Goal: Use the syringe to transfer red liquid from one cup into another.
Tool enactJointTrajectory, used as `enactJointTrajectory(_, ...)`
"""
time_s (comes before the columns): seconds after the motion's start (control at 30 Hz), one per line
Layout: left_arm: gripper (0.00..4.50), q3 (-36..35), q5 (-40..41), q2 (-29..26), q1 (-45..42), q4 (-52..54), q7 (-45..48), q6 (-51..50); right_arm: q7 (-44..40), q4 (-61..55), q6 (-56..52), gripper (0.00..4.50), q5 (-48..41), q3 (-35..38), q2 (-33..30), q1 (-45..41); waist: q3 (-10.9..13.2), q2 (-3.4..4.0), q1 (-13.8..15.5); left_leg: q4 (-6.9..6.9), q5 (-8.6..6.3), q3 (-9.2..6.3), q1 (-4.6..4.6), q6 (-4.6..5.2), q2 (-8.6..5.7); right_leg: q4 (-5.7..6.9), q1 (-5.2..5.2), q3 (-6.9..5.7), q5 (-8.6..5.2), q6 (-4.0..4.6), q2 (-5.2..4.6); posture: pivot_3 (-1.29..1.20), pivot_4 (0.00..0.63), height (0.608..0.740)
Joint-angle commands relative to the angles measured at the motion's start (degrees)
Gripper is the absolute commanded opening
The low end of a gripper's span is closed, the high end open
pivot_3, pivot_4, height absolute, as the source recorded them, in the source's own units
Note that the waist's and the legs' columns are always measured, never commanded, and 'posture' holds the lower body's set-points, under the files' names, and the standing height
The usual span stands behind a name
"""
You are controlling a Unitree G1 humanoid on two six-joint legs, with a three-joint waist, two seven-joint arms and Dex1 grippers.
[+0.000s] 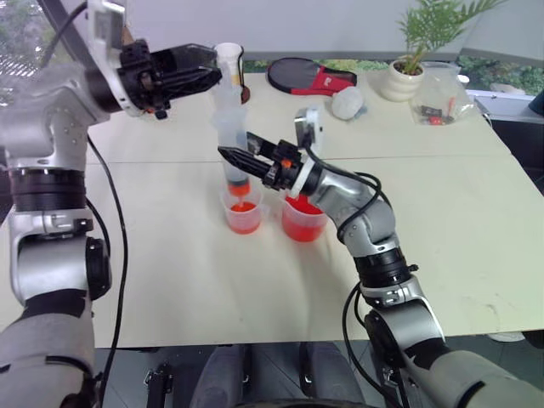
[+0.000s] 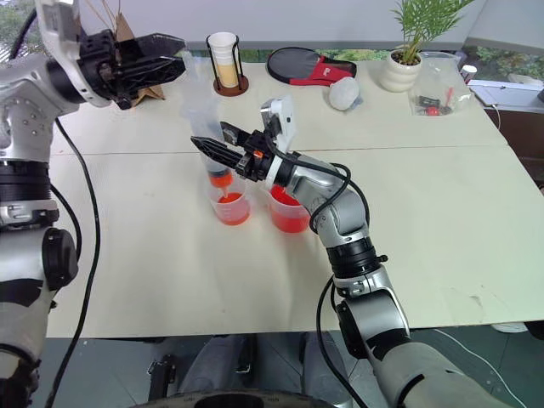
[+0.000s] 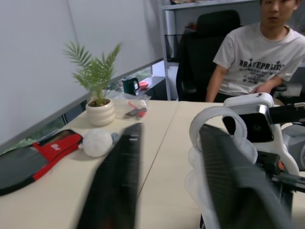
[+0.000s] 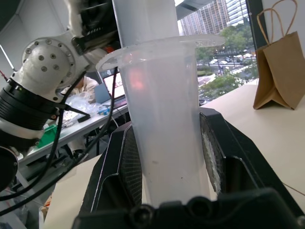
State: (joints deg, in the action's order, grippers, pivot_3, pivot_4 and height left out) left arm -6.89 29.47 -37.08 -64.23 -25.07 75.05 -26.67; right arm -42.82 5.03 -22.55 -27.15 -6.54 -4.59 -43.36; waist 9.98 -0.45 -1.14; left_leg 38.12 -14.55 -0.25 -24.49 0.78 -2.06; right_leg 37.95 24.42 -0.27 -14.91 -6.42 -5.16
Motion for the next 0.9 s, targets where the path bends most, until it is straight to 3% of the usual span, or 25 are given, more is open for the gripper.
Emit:
enactJointTrajectory(0.03, 0.05, -0.42, -0.22, -0.26, -2.13, 0.54, -0.41, 1.19, -0.91, -2.0, 1.35, 1.4, 0.1, -0.68, 0.88, -0.74, 0.0, 0.0, -0.04, 0.0, 0.0, 0.0, 0.0, 0.0, 0.0, 0.0, 0.0, 0.0, 0.0, 0.0, 0.0, 0.0, 0.15, 0.74)
enactJointTrajectory(0.9, 0.05, 4.0, -2.38, -2.53, 5.67, 6.77, 3.3, -0.15, -1.71, 1.32, 3.59, 1.4, 2.07, 2.81, 0.67, -5.79, 0.0, 0.0, -0.03, 0.0, 0.01, -0.01, 0.0, -0.01, 0.01, 0.01, 0.02, 0.0, 0.0, 0.0, 0.01, 0.0, 0.15, 0.74)
